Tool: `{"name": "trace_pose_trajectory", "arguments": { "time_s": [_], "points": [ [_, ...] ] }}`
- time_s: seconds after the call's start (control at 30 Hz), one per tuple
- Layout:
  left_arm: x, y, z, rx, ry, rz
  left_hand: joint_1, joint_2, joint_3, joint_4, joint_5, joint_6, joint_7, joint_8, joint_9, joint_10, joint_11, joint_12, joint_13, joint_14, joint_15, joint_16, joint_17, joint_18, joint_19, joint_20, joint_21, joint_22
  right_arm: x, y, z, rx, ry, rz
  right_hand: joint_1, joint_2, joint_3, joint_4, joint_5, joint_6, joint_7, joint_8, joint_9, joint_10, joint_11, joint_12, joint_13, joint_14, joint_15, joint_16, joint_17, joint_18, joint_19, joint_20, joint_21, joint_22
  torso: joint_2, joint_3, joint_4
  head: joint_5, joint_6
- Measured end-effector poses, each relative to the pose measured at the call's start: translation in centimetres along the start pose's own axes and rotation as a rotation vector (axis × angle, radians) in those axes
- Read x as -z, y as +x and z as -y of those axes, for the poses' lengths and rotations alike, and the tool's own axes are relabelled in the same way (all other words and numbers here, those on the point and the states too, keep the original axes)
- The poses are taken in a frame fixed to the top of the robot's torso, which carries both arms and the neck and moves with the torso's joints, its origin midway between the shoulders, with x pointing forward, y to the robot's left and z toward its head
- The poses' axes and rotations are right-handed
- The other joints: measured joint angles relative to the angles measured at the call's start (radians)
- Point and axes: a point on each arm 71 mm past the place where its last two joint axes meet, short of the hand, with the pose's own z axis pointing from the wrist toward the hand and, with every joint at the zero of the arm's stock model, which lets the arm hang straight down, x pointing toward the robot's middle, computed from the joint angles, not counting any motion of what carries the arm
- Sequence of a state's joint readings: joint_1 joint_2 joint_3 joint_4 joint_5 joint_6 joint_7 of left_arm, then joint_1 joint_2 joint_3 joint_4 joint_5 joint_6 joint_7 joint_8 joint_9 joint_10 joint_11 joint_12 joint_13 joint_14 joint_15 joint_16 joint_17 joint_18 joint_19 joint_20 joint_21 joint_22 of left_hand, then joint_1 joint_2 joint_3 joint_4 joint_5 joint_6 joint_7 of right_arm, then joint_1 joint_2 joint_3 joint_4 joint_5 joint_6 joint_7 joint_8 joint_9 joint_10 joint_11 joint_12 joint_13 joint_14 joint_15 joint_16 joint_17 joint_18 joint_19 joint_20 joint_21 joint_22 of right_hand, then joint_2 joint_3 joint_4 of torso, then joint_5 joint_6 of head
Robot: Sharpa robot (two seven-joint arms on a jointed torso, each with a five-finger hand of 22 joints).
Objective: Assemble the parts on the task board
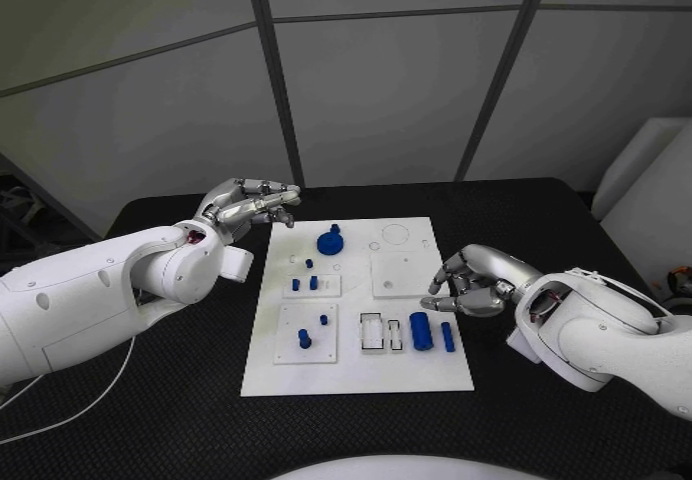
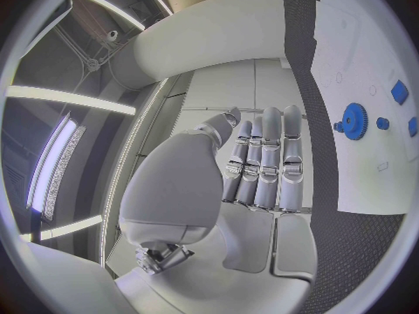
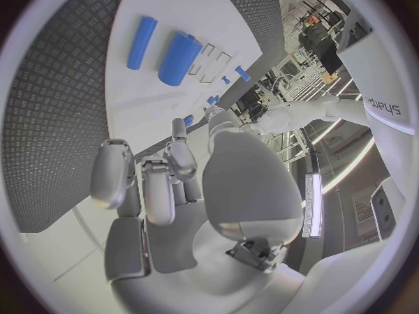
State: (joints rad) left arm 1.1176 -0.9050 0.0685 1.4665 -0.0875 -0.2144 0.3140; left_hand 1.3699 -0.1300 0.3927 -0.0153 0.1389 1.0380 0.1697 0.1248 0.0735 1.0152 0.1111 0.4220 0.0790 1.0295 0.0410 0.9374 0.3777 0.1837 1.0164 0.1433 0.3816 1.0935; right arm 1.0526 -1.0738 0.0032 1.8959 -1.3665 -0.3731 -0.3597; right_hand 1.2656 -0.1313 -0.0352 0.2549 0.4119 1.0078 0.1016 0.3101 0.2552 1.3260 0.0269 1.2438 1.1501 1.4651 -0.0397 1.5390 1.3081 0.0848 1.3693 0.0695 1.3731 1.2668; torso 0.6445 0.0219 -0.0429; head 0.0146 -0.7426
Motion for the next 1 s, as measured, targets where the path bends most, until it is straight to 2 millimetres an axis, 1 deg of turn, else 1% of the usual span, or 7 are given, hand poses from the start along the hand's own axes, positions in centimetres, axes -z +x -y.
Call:
{"name": "trace_pose_trajectory", "arguments": {
  "time_s": [0.17,0.23,0.3,0.47,0.6,0.73,1.0],
  "points": [
    [0.0,0.0,0.0,0.000,0.000,-0.001,0.000,0.000,-0.003,-0.003,0.000,0.000,0.000,0.000,0.000,0.000,0.000,0.000,0.000,0.000,0.000,0.000,-0.001,0.000,0.000,0.000,0.000,-0.001,0.4,0.3,0.3,0.057,0.035,-0.008,0.000,0.000,-0.040,0.033,0.000,-0.016,-0.002,0.023,0.029,0.003,-0.004,0.012,0.028,0.000,0.000,0.005,0.000,0.000,0.003,0.003,0.005,0.007,-0.002,-0.0010,-0.0026,0.000,-0.004],
    [0.0,0.1,0.0,0.000,0.000,-0.002,0.000,0.000,-0.003,-0.003,0.000,0.000,0.000,0.000,0.000,0.000,0.000,0.000,0.000,0.000,0.000,0.000,-0.001,0.000,0.000,0.000,0.000,-0.001,0.5,0.6,0.3,0.078,0.046,-0.014,-0.011,0.011,-0.056,0.036,0.000,-0.021,-0.001,0.032,0.037,0.003,-0.004,0.014,0.033,0.000,0.000,0.005,0.000,0.000,0.003,0.003,0.005,0.008,-0.003,-0.0015,-0.0031,0.000,-0.005],
    [0.0,0.1,0.0,0.001,0.000,-0.002,0.000,0.000,-0.003,-0.003,0.000,0.000,0.000,0.000,0.000,0.000,0.000,0.000,0.000,0.000,0.000,0.000,-0.001,0.000,0.000,0.000,0.000,-0.001,0.5,1.0,0.4,0.093,0.056,-0.024,-0.020,0.010,-0.064,0.038,0.000,-0.023,-0.002,0.038,0.044,0.003,-0.004,0.014,0.035,0.000,0.000,0.005,0.000,0.000,0.003,0.003,0.005,0.008,-0.003,-0.0017,-0.0031,0.000,-0.006],
    [0.1,0.0,0.0,0.000,0.000,-0.001,0.000,0.000,-0.003,-0.003,0.000,0.000,0.000,0.000,0.000,0.000,0.000,0.000,0.000,0.000,0.000,0.000,-0.001,0.000,0.000,0.000,0.000,-0.001,0.7,2.2,0.5,0.112,0.073,-0.054,-0.033,0.014,-0.082,0.038,0.000,-0.033,-0.001,0.043,0.055,0.003,-0.004,0.014,0.035,0.000,0.000,0.005,0.000,0.000,0.003,0.003,0.005,0.008,-0.003,-0.0018,-0.0031,0.000,-0.007],
    [0.1,-0.1,0.0,0.000,0.000,0.000,0.000,0.000,-0.003,-0.003,0.000,0.000,0.000,0.000,0.000,0.000,0.000,0.000,0.000,0.000,0.000,0.000,-0.001,0.000,0.000,0.000,0.000,-0.001,0.6,3.0,0.4,0.120,0.081,-0.074,-0.038,0.020,-0.087,0.040,0.000,-0.035,0.000,0.047,0.058,0.003,-0.004,0.014,0.036,0.000,0.000,0.005,0.000,0.000,0.003,0.003,0.005,0.008,-0.002,-0.0017,-0.0031,0.004,-0.010],
    [0.1,-0.1,0.0,-0.001,0.000,0.001,0.000,0.000,-0.003,-0.003,0.000,0.000,0.000,0.000,0.000,0.000,0.000,0.000,0.000,0.000,0.000,0.000,-0.001,0.000,0.000,0.000,0.000,-0.001,0.4,3.6,0.4,0.127,0.088,-0.087,-0.043,0.016,-0.091,0.039,0.000,-0.035,0.000,0.051,0.062,0.003,-0.004,0.014,0.038,0.000,0.000,0.005,0.000,0.000,0.003,0.003,0.005,0.008,-0.002,-0.0013,-0.0033,0.007,-0.012],
    [0.1,-0.1,0.1,-0.001,0.000,0.001,0.000,0.000,-0.006,0.000,0.000,0.000,0.000,0.000,0.000,-0.003,-0.003,0.004,0.000,0.000,0.000,-0.004,-0.001,0.000,0.000,0.000,0.000,-0.002,0.0,4.8,0.0,0.126,0.089,-0.106,-0.053,0.026,-0.098,0.040,0.000,-0.038,-0.003,0.053,0.068,0.003,-0.004,0.014,0.040,0.000,0.000,0.005,0.000,0.000,0.003,0.003,0.005,0.008,-0.001,-0.0009,-0.0036,0.010,-0.016]
  ]
}}
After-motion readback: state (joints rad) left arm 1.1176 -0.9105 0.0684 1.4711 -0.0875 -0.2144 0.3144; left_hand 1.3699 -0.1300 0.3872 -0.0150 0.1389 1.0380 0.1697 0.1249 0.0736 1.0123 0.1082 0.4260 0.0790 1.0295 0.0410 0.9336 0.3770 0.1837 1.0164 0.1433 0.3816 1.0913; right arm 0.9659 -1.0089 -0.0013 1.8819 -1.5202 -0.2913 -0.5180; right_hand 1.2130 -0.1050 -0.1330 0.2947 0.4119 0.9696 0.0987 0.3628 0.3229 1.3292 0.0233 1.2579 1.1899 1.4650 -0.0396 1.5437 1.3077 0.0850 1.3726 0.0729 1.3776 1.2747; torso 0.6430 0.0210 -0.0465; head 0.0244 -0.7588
